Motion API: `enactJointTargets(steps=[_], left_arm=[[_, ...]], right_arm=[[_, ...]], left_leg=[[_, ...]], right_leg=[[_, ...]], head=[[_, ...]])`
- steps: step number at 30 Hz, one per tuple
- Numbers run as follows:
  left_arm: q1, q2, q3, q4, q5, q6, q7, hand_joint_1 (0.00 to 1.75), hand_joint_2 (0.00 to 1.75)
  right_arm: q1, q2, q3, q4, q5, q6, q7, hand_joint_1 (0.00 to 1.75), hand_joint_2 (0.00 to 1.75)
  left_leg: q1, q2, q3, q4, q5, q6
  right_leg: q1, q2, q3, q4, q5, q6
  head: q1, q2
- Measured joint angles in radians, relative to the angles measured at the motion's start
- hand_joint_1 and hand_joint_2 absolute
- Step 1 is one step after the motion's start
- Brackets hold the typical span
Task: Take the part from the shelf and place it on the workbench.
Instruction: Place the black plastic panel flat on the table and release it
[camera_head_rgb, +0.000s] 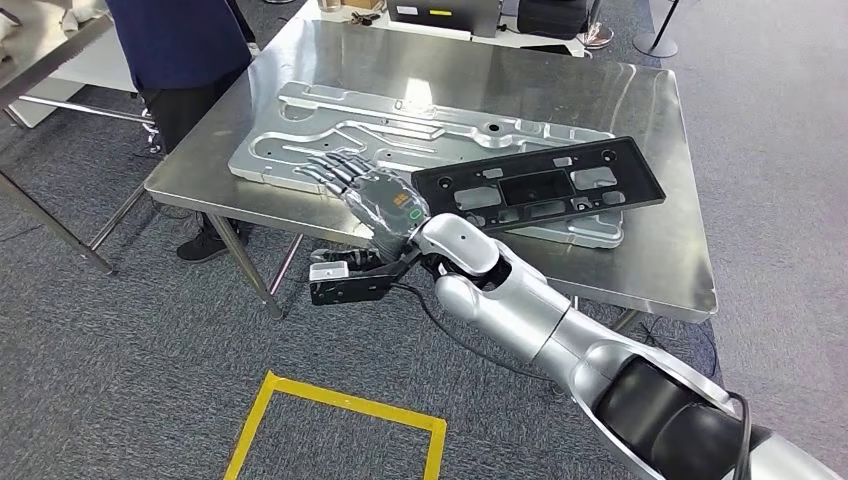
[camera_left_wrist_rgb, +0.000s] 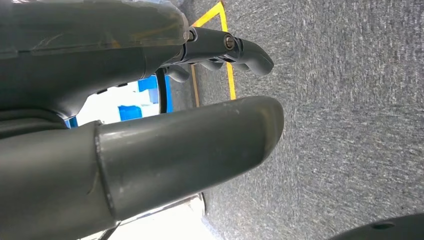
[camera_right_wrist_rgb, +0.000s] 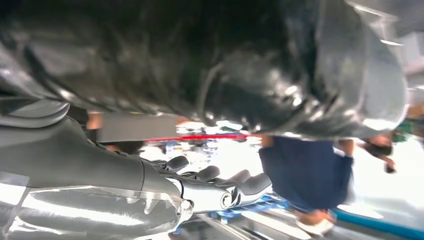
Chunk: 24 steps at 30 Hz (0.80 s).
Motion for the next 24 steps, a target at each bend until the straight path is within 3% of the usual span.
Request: enactJointTargets(steps=[2,6,8,12,17,20,22,24], left_arm=[[0.005,-0.002,0.010,-0.009,-0.013,-0.008,0.002,0.00,0.00],[0.015,-0.009,0.034,-0.027,-0.044,-0.024,0.003,0.00,0.00],[0.018,-0.011,0.046,-0.034,-0.058,-0.030,0.001,0.00,0.00],[0.024,-0.017,0.072,-0.045,-0.082,-0.042,-0.004,0.00,0.00],[0.027,-0.025,0.105,-0.053,-0.122,-0.059,-0.015,0.00,0.00],[0.030,-0.031,0.124,-0.058,-0.140,-0.065,-0.019,0.00,0.00],[0.030,-0.035,0.133,-0.062,-0.144,-0.067,-0.020,0.00,0.00],[0.031,-0.038,0.139,-0.064,-0.145,-0.068,-0.021,0.00,0.00]], right_arm=[[0.002,-0.001,0.006,-0.044,-0.017,0.003,-0.014,0.00,0.00],[0.018,-0.004,0.034,-0.139,-0.025,-0.021,-0.042,0.00,1.75],[0.027,-0.007,0.052,-0.173,-0.016,-0.035,-0.041,0.00,1.75],[0.041,-0.017,0.086,-0.207,0.013,-0.070,-0.042,0.00,0.00],[0.057,-0.027,0.117,-0.220,0.034,-0.104,-0.045,0.00,0.00],[0.069,-0.035,0.124,-0.224,0.044,-0.125,-0.043,0.00,0.00],[0.075,-0.043,0.127,-0.225,0.047,-0.132,-0.043,0.00,0.00],[0.084,-0.051,0.131,-0.225,0.048,-0.134,-0.043,0.00,0.00]], left_leg=[[0.000,0.000,0.000,0.000,0.000,0.000],[-0.001,0.001,0.000,0.001,0.000,0.000],[-0.001,0.001,-0.001,0.003,0.000,0.000],[-0.002,0.001,-0.004,0.007,-0.002,0.002],[-0.003,0.001,-0.009,0.015,-0.003,0.009],[0.005,0.003,-0.008,0.004,0.008,0.023],[0.010,0.006,-0.008,-0.005,0.016,0.032],[0.010,0.007,-0.012,-0.005,0.019,0.035]], right_leg=[[0.000,0.000,0.000,0.000,0.000,0.000],[0.000,0.001,0.000,-0.001,0.001,0.001],[0.000,0.001,0.000,-0.001,0.001,0.001],[0.000,0.001,0.000,-0.001,0.003,0.004],[-0.001,0.001,0.000,-0.003,0.008,0.011],[-0.001,0.003,-0.002,0.004,-0.001,0.020],[-0.001,0.007,-0.031,0.074,-0.053,0.024],[-0.001,0.011,-0.086,0.205,-0.124,0.027]], head=[[0.000,0.000],[0.000,0.000],[0.000,0.000],[0.000,0.000],[0.000,0.000],[0.000,0.000],[0.000,0.000],[0.000,0.000]])
